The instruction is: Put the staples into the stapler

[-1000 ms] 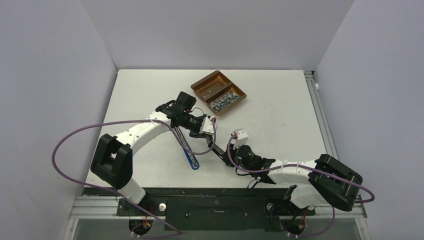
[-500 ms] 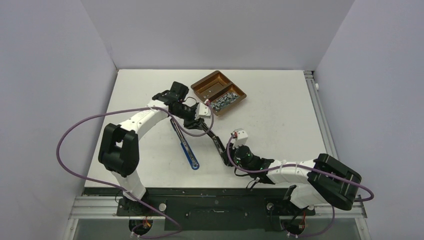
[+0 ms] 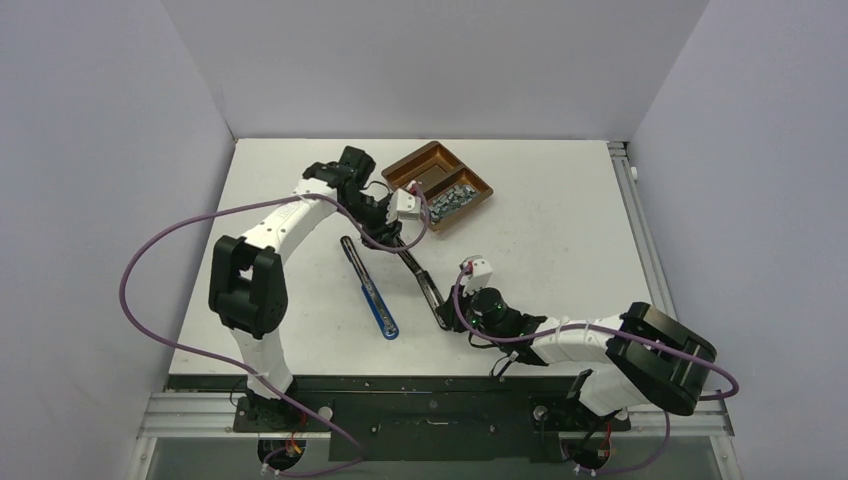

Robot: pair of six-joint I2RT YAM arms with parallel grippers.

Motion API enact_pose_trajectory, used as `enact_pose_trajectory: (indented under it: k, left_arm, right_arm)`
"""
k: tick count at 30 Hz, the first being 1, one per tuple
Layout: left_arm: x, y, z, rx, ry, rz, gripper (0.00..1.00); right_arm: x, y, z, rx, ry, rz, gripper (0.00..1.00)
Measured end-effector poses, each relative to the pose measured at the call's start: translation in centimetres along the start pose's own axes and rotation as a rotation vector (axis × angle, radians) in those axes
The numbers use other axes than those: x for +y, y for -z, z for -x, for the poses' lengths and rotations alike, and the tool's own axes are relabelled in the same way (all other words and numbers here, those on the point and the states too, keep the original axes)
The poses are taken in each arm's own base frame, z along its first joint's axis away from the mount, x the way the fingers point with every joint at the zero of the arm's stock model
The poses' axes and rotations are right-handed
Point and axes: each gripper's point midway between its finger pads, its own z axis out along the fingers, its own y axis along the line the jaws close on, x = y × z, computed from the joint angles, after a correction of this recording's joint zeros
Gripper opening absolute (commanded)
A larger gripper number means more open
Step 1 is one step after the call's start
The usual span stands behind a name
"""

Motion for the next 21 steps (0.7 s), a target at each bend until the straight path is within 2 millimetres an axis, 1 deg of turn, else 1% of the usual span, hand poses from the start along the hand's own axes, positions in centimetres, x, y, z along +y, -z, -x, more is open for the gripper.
enact_pose_trajectory:
  k: [4, 7, 13, 15, 21]
  left_arm:
    - [-0.5, 1.7, 1.5, 0.007, 0.003, -0.052, 0.04]
    - [-1.1, 2.5, 2.0, 0.016, 0.008, -0.092, 0.04]
    - [-1.9, 2.4, 0.7, 0.04, 0.06, -0.143, 0.07]
    - [-2.1, 2.2, 0.4, 0.043, 0.071, -0.148, 0.11]
    - [-1.7, 1.3, -0.6, 0.06, 0.111, -0.154, 0.18]
  right_arm:
    - [0.2, 0.0, 0.1, 0.009, -0.016, 0.039, 0.09]
    - [0.6, 0.1, 0.0, 0.021, -0.02, 0.073, 0.09]
    - [1.3, 0.1, -1.2, 0.073, -0.017, 0.124, 0.09]
    - [1.5, 0.1, -1.4, 0.082, -0.017, 0.134, 0.09]
    - [1.5, 0.1, -1.6, 0.088, -0.016, 0.137, 0.08]
